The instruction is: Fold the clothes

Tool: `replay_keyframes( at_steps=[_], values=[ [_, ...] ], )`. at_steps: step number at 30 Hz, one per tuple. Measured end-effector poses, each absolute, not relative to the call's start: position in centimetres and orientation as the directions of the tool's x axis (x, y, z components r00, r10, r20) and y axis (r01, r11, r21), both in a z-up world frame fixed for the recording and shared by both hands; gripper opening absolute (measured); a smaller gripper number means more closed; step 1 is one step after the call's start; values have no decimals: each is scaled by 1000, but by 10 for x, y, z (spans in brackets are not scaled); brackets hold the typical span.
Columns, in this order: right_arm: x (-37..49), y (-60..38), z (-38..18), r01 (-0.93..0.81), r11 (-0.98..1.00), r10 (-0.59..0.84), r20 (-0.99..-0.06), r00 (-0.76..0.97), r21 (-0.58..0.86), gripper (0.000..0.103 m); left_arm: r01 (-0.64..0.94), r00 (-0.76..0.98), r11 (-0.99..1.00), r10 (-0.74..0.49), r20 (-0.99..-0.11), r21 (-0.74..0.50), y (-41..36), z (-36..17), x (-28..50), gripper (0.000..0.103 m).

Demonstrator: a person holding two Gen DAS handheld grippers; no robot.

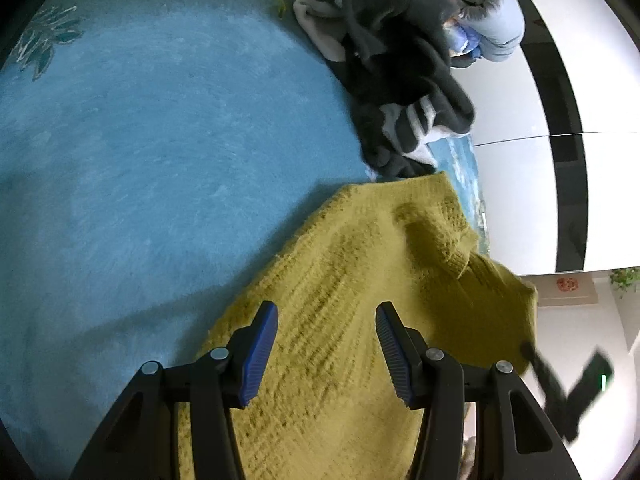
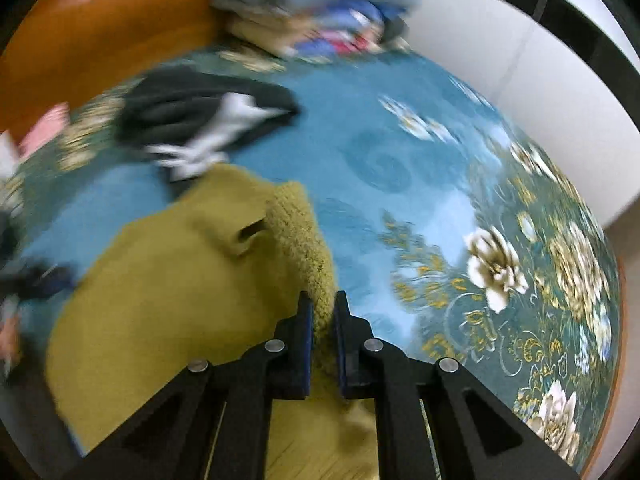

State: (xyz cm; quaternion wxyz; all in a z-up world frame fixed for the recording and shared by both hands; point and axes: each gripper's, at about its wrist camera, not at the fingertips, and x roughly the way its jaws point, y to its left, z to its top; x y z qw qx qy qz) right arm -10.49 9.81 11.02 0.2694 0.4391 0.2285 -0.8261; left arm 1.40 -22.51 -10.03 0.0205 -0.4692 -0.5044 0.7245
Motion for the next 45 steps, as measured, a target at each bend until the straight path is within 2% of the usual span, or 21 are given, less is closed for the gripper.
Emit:
replay_keyframes(
  at_steps=[5, 8, 11, 17, 18, 20, 21, 22, 25, 32, 37, 39, 40, 42, 45],
  values=[
    [22, 112, 106, 755, -649, -313, -872, -376, -93, 9, 393, -589, -460, 539, -602, -797, -230, -84, 28, 55],
    [67, 133, 74, 753, -657, -274, -921, -278, -32, 9, 377, -604, -404, 575, -552, -833, -232, -80, 35, 60],
    [90, 148, 42, 706, -708, -233, -950, -208, 20, 9, 380, -585, -396, 598, -549, -836, -226, -78, 38, 63],
    [94, 155, 4, 660, -750, -187, -972, -139, 50, 11, 377, -492, -523, 587, -643, -765, -196, -70, 31, 64],
    [93, 155, 4, 664, -746, -192, -971, -140, 52, 14, 367, -486, -540, 583, -651, -758, -189, -66, 28, 64],
    [94, 157, 13, 677, -734, -220, -963, -156, 58, 26, 352, -465, -571, 581, -668, -742, -175, -60, 19, 64],
    [94, 160, 18, 672, -738, -233, -958, -166, 62, 39, 354, -445, -577, 589, -675, -736, -167, -58, 11, 64],
    [93, 163, 21, 662, -746, -243, -954, -175, 69, 42, 356, -431, -580, 594, -680, -733, -161, -56, 4, 64],
    [86, 175, 26, 610, -787, -263, -943, -202, 89, 42, 396, -374, -610, 576, -727, -687, -140, -56, -22, 64],
    [76, 198, 25, 524, -845, -263, -935, -236, 105, 42, 432, -180, -774, 429, -885, -463, -94, -84, -56, 64],
    [71, 207, 17, 481, -869, -254, -941, -222, 121, 42, 419, -112, -840, 330, -937, -345, -80, -94, -64, 61],
    [70, 207, 17, 477, -869, -262, -939, -223, 130, 42, 407, -104, -858, 296, -950, -312, -78, -95, -63, 45],
    [70, 206, 17, 476, -869, -265, -938, -223, 132, 42, 406, -106, -863, 282, -953, -301, -79, -95, -61, 43],
    [70, 204, 18, 475, -870, -268, -936, -226, 135, 42, 414, -131, -849, 301, -945, -328, -85, -92, -55, 27],
    [70, 202, 19, 472, -871, -271, -935, -230, 136, 42, 427, -187, -810, 356, -916, -402, -102, -80, -39, 14]
  ],
)
